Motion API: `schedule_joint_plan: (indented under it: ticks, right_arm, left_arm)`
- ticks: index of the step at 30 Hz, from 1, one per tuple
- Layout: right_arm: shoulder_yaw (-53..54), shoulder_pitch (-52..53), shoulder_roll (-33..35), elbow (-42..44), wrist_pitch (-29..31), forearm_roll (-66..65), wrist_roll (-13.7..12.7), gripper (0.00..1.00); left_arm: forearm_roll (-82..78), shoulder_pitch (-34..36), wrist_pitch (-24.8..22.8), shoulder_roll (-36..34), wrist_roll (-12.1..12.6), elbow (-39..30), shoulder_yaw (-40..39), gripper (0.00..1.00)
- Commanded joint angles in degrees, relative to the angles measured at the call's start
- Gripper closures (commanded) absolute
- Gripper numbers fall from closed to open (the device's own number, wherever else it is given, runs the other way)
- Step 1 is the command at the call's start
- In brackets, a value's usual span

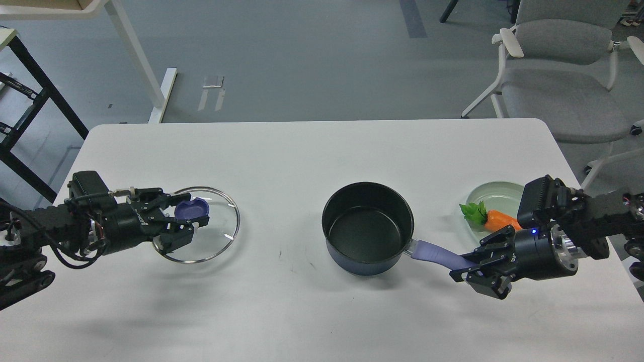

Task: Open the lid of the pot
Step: 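Lift the glass lid off and lower it beside the pot, then open the left gripper and raise it away from the lid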

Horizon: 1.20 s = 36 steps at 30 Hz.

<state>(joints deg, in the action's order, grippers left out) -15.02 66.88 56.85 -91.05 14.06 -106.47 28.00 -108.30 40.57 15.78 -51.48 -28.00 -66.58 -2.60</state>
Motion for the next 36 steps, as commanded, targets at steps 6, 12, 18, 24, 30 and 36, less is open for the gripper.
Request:
schedule_joint_plan:
  ticks: [6,12,18,24,30,36]
  right_arm:
    - [-0.1,-0.2,0.0,0.0,0.0,0.0,0.0,0.69]
    - [0.0,-0.2,0.0,0.0,0.0,0.1,0.0,0.69]
    - [0.0,-0.2,-0.1,0.0,0.0,0.1,0.0,0.68]
    - [0.0,-0.2,0.0,0.0,0.0,0.1,0.0,0.67]
    - [0.0,-0.2,0.0,0.0,0.0,0.1,0.0,0.67]
    - [0.0,-0.2,0.0,0.0,0.0,0.2,0.0,0.67]
  left_arm:
    - [-1.8,-1.5,0.7,0.2,0.0,1.5,0.1,0.61]
    - [-2.4,-2.2,0.7,0.2,0.0,2.2,0.1,0.58]
    - [-2.8,-2.4,0.6,0.3,0.0,2.2,0.2,0.55]
    - [-2.5,-2.8,0.7,0.5,0.0,2.2,0.1,0.21]
    - [-1.2,-2.4,0.4,-0.2,0.0,0.8,-1.1,0.02]
    - [8.6,1.3,-2.3,-2.0,0.0,-4.0,-2.1,0.01]
